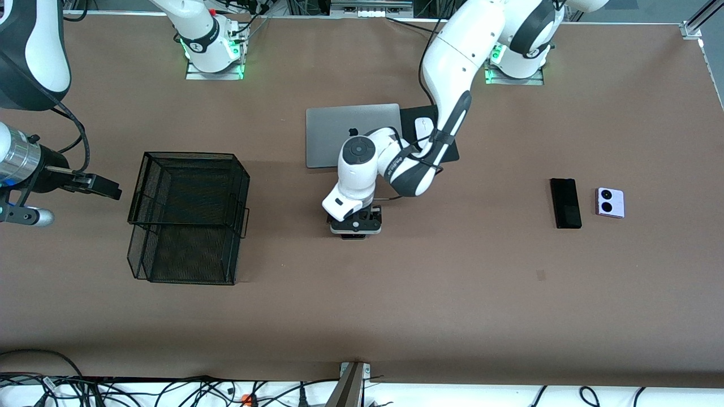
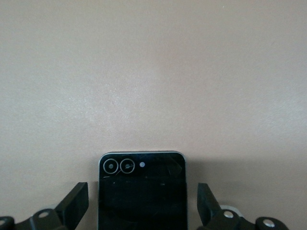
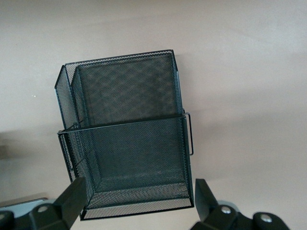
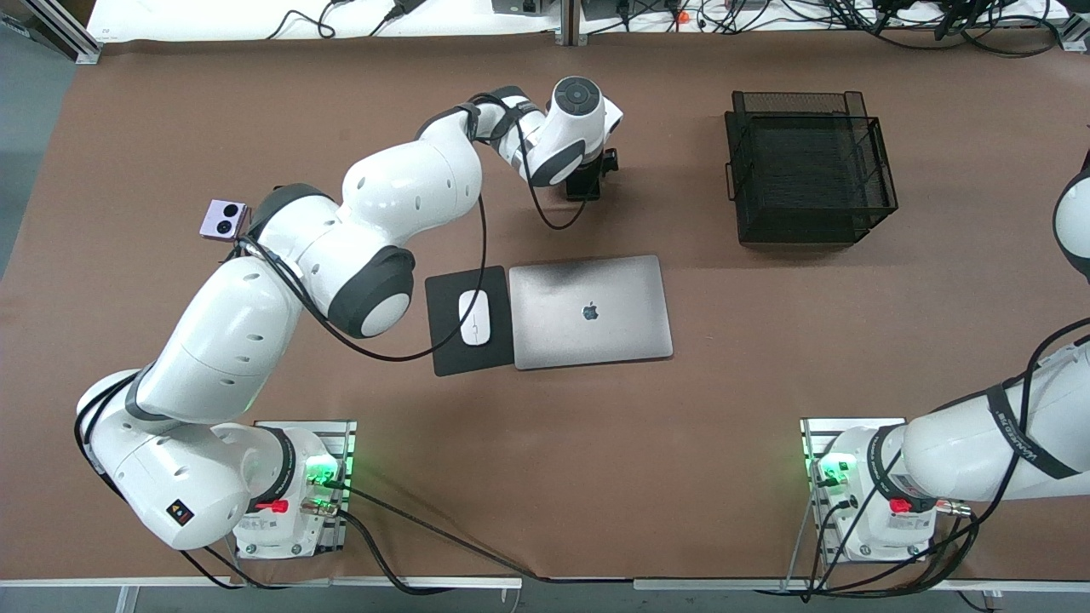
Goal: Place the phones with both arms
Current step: 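Carry the flip phone to the table center and release it, then reach the right gripper to the flip phone while the left gripper returns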
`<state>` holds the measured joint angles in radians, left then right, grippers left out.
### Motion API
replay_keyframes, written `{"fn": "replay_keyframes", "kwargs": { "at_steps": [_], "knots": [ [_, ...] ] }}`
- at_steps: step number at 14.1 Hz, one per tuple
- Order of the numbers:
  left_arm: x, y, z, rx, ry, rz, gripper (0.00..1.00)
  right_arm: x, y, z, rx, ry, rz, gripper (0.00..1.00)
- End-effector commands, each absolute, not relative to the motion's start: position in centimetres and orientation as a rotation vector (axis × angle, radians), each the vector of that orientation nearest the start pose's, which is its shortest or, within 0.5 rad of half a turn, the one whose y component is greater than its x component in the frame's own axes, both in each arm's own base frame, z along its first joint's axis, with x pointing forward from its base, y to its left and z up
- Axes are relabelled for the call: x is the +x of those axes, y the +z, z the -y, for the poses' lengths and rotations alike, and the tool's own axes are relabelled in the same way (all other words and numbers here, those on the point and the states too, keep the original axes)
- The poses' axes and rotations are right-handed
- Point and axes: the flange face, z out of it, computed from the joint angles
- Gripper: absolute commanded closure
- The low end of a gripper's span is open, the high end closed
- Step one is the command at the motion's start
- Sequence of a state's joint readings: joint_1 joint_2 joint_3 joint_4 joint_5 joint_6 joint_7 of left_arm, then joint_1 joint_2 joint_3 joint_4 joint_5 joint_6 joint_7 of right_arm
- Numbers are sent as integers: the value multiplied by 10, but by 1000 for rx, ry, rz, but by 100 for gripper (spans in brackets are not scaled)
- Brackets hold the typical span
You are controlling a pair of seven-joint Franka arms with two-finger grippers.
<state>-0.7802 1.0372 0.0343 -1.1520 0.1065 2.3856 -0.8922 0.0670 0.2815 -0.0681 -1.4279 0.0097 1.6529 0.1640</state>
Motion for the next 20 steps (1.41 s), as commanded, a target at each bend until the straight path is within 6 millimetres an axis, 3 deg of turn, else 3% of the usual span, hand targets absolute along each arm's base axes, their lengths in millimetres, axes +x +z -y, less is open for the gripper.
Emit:
{"fn": "replay_keyframes", "kwargs": {
  "at_steps": [1, 4, 6, 8, 10, 12, 14, 16, 20],
  "knots": [
    [578, 209, 526, -3114, -304, 138, 0, 638, 534, -5, -3120, 72, -290, 0],
    [599, 234, 488, -3077, -253, 210, 0, 643, 537, -5, -3125, 67, -275, 0],
    [604, 242, 446, -3013, -128, 128, 0, 647, 538, -12, -3134, 86, -259, 0],
    [612, 252, 395, -2957, 3, 46, 0, 647, 536, -40, -3141, 96, -261, 0],
    [619, 264, 347, -2922, 102, -37, 0, 643, 534, -84, -3146, 105, -274, 0],
    [621, 280, 289, -2914, 177, -165, 0, 633, 522, -130, -3175, 141, -170, 0],
    [622, 294, 233, -2911, 227, -254, 0, 637, 496, -165, -3169, 141, -140, 0],
    [622, 301, 182, -2915, 266, -312, 0, 645, 476, -210, -3148, 98, -250, 0],
    [613, 311, 103, -2918, 276, -371, 0, 645, 413, -324, -3047, -8, -304, 0]
  ]
}}
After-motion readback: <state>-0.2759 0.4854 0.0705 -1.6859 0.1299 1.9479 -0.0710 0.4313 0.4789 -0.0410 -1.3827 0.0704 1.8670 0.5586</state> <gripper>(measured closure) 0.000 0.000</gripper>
